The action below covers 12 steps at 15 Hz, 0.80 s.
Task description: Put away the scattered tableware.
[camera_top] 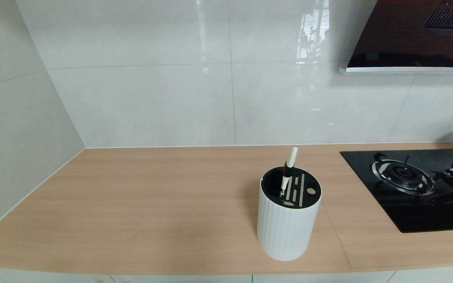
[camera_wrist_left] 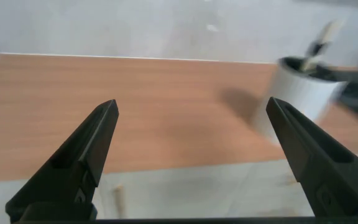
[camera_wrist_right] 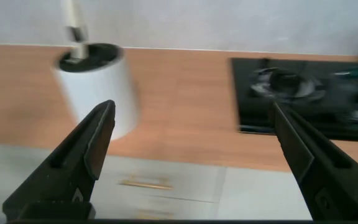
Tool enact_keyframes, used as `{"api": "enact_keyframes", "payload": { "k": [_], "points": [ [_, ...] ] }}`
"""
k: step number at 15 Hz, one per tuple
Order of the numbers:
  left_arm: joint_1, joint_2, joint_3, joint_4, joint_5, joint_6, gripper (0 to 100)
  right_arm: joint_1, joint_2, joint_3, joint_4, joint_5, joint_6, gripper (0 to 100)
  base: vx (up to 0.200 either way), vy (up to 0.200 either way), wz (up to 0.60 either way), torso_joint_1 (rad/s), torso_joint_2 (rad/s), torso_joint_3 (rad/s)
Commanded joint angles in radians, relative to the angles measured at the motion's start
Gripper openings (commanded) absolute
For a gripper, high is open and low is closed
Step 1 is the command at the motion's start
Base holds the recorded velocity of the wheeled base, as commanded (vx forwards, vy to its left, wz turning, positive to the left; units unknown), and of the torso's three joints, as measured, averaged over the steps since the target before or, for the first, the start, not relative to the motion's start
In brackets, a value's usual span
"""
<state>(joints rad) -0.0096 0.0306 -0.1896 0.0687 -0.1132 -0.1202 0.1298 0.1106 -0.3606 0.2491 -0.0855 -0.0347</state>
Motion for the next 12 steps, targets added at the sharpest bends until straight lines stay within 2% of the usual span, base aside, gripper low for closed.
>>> {"api": "enact_keyframes", "payload": {
  "k": [1,2,3,4,6,7,8,9,11,12],
  "points": [
    [0.008,-0.031,0.082,-0.047,0.121,0.031,100,-0.002,-0.011,0.078,-0.036,-0.163,-0.005,100,0.000,0.000,0.00,0.000,0.00,0.000],
    [0.008,-0.031,0.119,-0.070,0.144,0.054,100,-0.007,-0.011,0.098,-0.054,-0.183,-0.005,100,0.000,0.000,0.00,0.000,0.00,0.000],
    [0.008,-0.031,0.190,-0.122,0.193,0.094,100,-0.035,-0.011,0.138,-0.120,-0.195,-0.010,100,0.000,0.000,0.00,0.000,0.00,0.000],
    [0.008,-0.031,0.188,-0.104,0.194,0.071,100,-0.102,-0.049,0.170,-0.154,-0.184,-0.030,100,0.000,0.000,0.00,0.000,0.00,0.000],
    [0.007,-0.031,0.188,-0.095,0.194,0.093,100,-0.134,-0.111,0.247,-0.163,-0.117,-0.085,100,0.000,0.000,0.00,0.000,0.00,0.000],
    [0.007,-0.031,0.190,-0.092,0.193,0.097,100,-0.134,-0.111,0.287,-0.185,-0.122,-0.083,100,0.000,0.000,0.00,0.000,0.00,0.000],
    [0.008,-0.031,0.188,-0.089,0.156,0.120,100,-0.134,-0.111,0.344,-0.277,-0.114,-0.074,100,0.000,0.000,0.00,0.000,0.00,0.000],
    [0.007,-0.031,0.188,-0.083,0.102,0.165,100,-0.134,-0.111,0.361,-0.318,-0.095,-0.054,100,0.000,0.000,0.00,0.000,0.00,0.000],
    [0.008,-0.031,0.188,-0.083,0.092,0.159,100,-0.134,-0.111,0.361,-0.306,-0.002,0.015,100,0.000,0.000,0.00,0.000,0.00,0.000],
    [0.008,-0.031,0.187,-0.084,0.093,0.126,100,-0.133,-0.111,0.361,-0.306,0.029,0.029,100,0.000,0.000,0.00,0.000,0.00,0.000]
  ]
}}
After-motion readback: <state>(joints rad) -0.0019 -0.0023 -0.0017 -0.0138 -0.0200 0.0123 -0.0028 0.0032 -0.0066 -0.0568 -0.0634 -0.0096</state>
